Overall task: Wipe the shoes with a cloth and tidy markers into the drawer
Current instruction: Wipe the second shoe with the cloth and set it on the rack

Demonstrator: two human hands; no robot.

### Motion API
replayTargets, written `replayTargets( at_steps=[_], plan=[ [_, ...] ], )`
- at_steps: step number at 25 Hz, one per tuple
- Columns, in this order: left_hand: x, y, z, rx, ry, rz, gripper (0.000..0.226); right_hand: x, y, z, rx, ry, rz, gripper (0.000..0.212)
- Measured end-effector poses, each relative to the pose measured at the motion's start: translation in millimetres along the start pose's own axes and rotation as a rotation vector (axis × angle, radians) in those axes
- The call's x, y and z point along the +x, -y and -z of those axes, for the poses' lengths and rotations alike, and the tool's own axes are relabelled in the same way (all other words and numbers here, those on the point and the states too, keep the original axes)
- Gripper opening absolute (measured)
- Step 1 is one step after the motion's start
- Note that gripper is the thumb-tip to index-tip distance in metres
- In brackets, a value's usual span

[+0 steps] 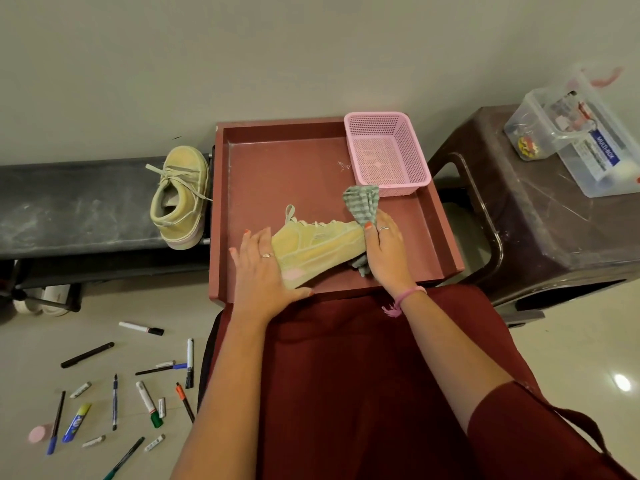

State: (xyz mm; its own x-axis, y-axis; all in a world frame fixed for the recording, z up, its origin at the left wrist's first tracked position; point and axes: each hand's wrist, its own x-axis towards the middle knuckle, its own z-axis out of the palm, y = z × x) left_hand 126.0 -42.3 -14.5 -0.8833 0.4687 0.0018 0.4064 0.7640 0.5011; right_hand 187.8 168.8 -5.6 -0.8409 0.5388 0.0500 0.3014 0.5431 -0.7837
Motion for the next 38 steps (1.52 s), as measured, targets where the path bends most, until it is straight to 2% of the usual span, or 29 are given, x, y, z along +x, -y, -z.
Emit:
replayTargets(
  at_steps=[2, 5, 10, 12, 15, 17, 19, 22, 24, 29, 32, 34, 38],
  plan=[
    [3.4, -14.1, -6.5, 0.087, -0.062, 0.024, 0.122, 0.1, 0.0, 0.4, -0.016, -0.016, -0.001, 0.036],
    [-0.6, -16.7, -13.7, -0.009, -0.149, 0.064, 0.105, -6.9, 14.2, -10.1, -0.035, -0.051, -0.011, 0.037],
    [-11.5, -11.5, -18.3, -0.132, -0.270, 0.012, 0.090, -53.8, 25.3, -37.4, -0.286, 0.141, 0.284, 0.043],
    [-13.1, -14.3, -21.6, -0.146, -0.286, 0.010, 0.089, -40.3, 19.2, -28.5, -0.312, 0.104, 0.313, 0.042],
    [-16.4, -15.9, -26.1, -0.052, -0.308, -0.057, 0.081, -12.3, 9.8, -14.8, -0.330, -0.041, 0.174, 0.029],
    [-17.6, -15.2, -28.4, 0.079, -0.297, -0.134, 0.076, 2.7, -0.3, 0.7, -0.239, -0.053, -0.028, 0.022],
    [-17.4, -12.8, -30.3, 0.172, -0.264, -0.167, 0.078, 5.0, -6.8, 10.3, -0.160, 0.015, -0.195, 0.024],
    [-15.2, -10.2, -32.1, 0.223, -0.245, -0.163, 0.086, -14.8, -3.4, -2.8, -0.267, 0.090, -0.057, 0.029],
    [-15.5, -9.2, -32.2, 0.242, -0.233, -0.172, 0.090, -31.1, 2.7, -12.4, -0.243, 0.145, 0.031, 0.037],
    [-8.6, -6.8, -27.9, 0.315, -0.128, -0.213, 0.103, -25.2, -25.3, 14.9, -0.163, 0.323, 0.151, 0.039],
    [8.9, 4.9, -22.1, 0.321, -0.089, -0.313, 0.108, -24.5, -38.6, 20.5, -0.175, 0.406, 0.170, 0.039],
    [21.9, 14.2, -17.0, 0.309, -0.081, -0.360, 0.104, -34.3, -35.7, 5.9, -0.204, 0.384, 0.152, 0.036],
    [34.2, 27.4, -6.6, 0.381, -0.088, -0.397, 0.078, -46.3, -22.1, -28.5, -0.250, 0.288, 0.138, 0.038]
  ],
)
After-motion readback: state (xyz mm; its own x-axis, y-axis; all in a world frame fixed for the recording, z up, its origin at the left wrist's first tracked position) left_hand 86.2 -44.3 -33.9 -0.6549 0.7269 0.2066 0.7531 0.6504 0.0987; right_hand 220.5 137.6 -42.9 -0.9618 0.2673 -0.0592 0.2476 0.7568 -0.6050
